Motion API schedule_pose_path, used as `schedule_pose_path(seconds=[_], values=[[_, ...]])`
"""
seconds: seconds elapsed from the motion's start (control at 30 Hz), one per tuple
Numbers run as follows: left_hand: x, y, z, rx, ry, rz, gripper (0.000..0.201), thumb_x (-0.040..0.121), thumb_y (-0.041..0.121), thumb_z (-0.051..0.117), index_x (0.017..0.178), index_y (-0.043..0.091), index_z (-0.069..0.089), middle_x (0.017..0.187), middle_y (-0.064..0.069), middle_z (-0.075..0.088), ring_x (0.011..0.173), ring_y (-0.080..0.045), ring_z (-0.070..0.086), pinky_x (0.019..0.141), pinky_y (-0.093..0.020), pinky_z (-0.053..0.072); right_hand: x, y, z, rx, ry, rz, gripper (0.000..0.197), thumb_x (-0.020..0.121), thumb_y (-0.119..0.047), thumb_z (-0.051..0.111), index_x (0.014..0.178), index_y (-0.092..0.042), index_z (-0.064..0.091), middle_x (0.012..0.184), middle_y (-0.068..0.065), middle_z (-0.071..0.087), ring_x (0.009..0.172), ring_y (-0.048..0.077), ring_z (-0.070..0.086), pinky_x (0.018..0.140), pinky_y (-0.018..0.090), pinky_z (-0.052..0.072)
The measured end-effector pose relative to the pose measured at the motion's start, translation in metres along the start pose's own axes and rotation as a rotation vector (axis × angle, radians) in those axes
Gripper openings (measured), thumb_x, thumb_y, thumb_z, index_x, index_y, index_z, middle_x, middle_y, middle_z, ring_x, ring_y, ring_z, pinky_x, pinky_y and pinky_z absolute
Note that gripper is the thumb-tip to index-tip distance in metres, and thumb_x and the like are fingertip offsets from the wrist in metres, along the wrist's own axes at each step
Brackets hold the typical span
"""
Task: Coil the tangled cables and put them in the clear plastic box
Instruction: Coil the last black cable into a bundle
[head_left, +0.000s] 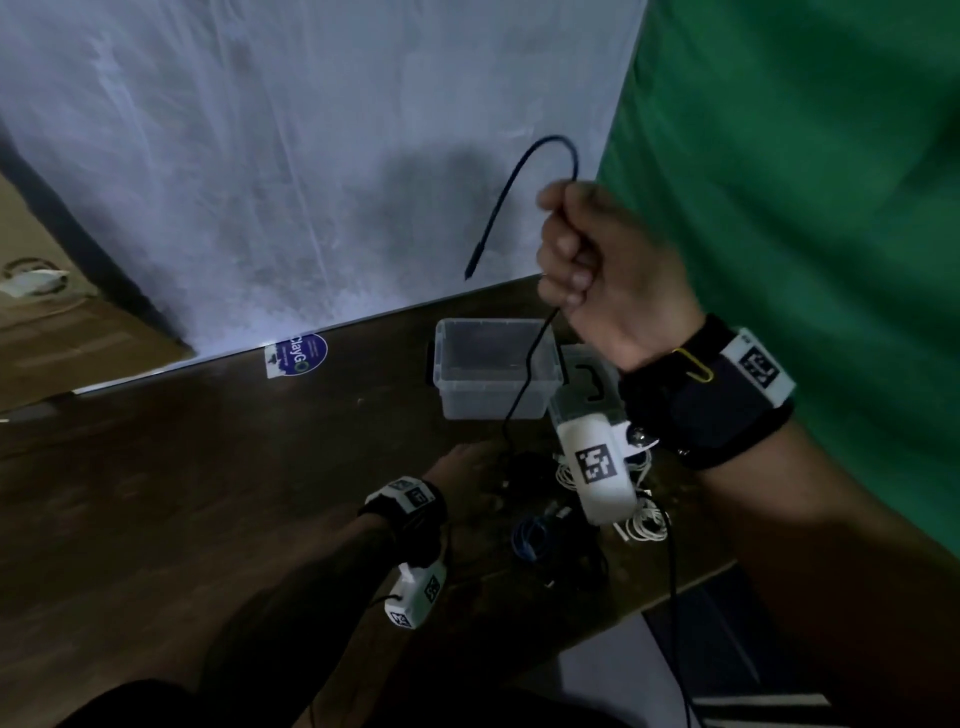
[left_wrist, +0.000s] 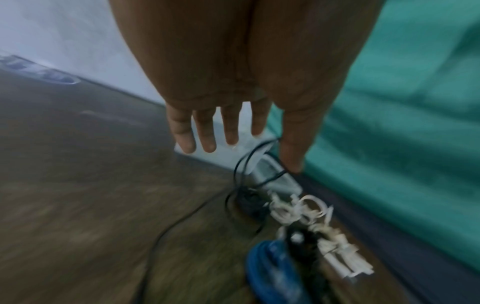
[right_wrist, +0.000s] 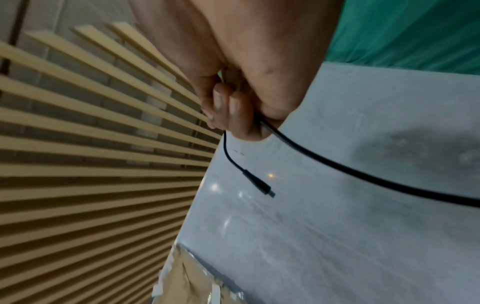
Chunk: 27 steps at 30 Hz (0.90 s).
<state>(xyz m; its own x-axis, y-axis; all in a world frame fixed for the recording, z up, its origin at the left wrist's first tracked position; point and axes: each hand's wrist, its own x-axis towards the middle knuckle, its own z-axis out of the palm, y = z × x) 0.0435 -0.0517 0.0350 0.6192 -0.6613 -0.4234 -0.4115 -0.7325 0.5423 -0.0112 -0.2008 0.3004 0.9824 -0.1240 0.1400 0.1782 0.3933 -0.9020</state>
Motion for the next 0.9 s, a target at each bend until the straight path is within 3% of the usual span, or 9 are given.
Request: schedule_pose_path(seconds=[0.13,0.2,0.27,0.4,0.5,0.6,0.7,0.8,0.9], values=[[-0.005,-0.019,0.018,-0.165,0.0,-0.007,0.028,0.092,0.009,0.059,0.119,0.005,0.064,0.126,-0.01,0.061,0.102,-0.02,0.061,0.092,-0.026,0.05,0.003,-0.019,-0.014,0.119,0.046,-0.139,0.019,0.103,-0.019,0.039,0.095,-0.013,0.055,0.061,-0.006,0.04,0.046,0.006,0.025,0.043,0.021,0.021],[-0.007,-0.024,0.024,-0.262,0.035,-0.061,0.022,0.089,0.013,0.064,0.111,0.011,0.069,0.121,-0.008,0.064,0.105,-0.021,0.061,0.097,-0.032,0.048,0.005,-0.021,-0.022,0.183,0.073,-0.149,0.02,0.103,-0.018,0.037,0.095,-0.014,0.055,0.059,-0.007,0.04,0.045,0.005,0.027,0.042,0.02,0.023],[-0.008,-0.023,0.029,-0.336,0.033,-0.101,0.027,0.088,0.022,0.068,0.113,0.016,0.068,0.121,-0.002,0.063,0.112,-0.02,0.057,0.097,-0.027,0.043,0.005,-0.019,-0.025,0.218,0.08,-0.148,0.021,0.104,-0.018,0.036,0.095,-0.014,0.055,0.059,-0.007,0.041,0.044,0.005,0.028,0.04,0.019,0.025],[-0.007,-0.022,0.03,-0.348,0.088,-0.086,0.021,0.088,0.023,0.067,0.108,0.016,0.068,0.107,0.006,0.062,0.106,-0.015,0.058,0.084,-0.022,0.046,0.0,-0.016,-0.026,0.148,0.08,-0.162,0.022,0.103,-0.018,0.037,0.095,-0.013,0.057,0.06,-0.006,0.041,0.045,0.005,0.028,0.041,0.02,0.022],[-0.015,-0.028,0.01,-0.584,0.235,-0.119,0.01,0.088,0.014,0.064,0.098,0.012,0.066,0.097,-0.002,0.065,0.091,-0.021,0.064,0.066,-0.02,0.05,-0.006,-0.016,-0.032,0.022,0.115,-0.143,0.023,0.103,-0.019,0.039,0.093,-0.014,0.059,0.06,-0.006,0.041,0.046,0.006,0.027,0.042,0.021,0.019],[-0.027,-0.039,-0.019,-0.746,0.422,-0.055,0.016,0.084,0.001,0.066,0.095,0.012,0.064,0.093,-0.003,0.064,0.088,-0.021,0.06,0.067,-0.02,0.049,-0.013,-0.006,-0.04,-0.107,0.142,-0.017,0.022,0.102,-0.018,0.041,0.096,-0.012,0.062,0.06,-0.004,0.041,0.045,0.008,0.028,0.043,0.022,0.02],[-0.043,-0.039,-0.05,-0.946,0.481,0.064,0.034,0.083,-0.015,0.056,0.098,0.014,0.063,0.09,-0.005,0.068,0.083,-0.021,0.062,0.068,-0.025,0.051,-0.019,0.02,-0.042,-0.352,0.117,0.149,0.02,0.102,-0.015,0.042,0.105,-0.012,0.061,0.057,0.0,0.049,0.045,0.012,0.04,0.044,0.026,0.029],[-0.065,-0.03,-0.081,-1.045,0.531,0.149,0.036,0.083,-0.018,0.045,0.098,0.007,0.067,0.081,-0.001,0.072,0.071,-0.009,0.064,0.066,-0.017,0.05,-0.028,0.053,-0.041,-0.545,0.002,0.339,0.017,0.1,-0.008,0.046,0.105,-0.015,0.06,0.058,0.002,0.062,0.054,0.021,0.058,0.05,0.029,0.048],[-0.086,-0.018,-0.105,-1.113,0.575,0.235,0.025,0.073,-0.005,0.053,0.092,0.0,0.068,0.072,-0.001,0.07,0.065,-0.007,0.062,0.061,-0.013,0.046,-0.038,0.079,-0.04,-1.036,-0.23,0.412,0.01,0.096,-0.02,0.058,0.101,-0.02,0.067,0.085,0.002,0.072,0.078,0.019,0.068,0.07,0.028,0.052]])
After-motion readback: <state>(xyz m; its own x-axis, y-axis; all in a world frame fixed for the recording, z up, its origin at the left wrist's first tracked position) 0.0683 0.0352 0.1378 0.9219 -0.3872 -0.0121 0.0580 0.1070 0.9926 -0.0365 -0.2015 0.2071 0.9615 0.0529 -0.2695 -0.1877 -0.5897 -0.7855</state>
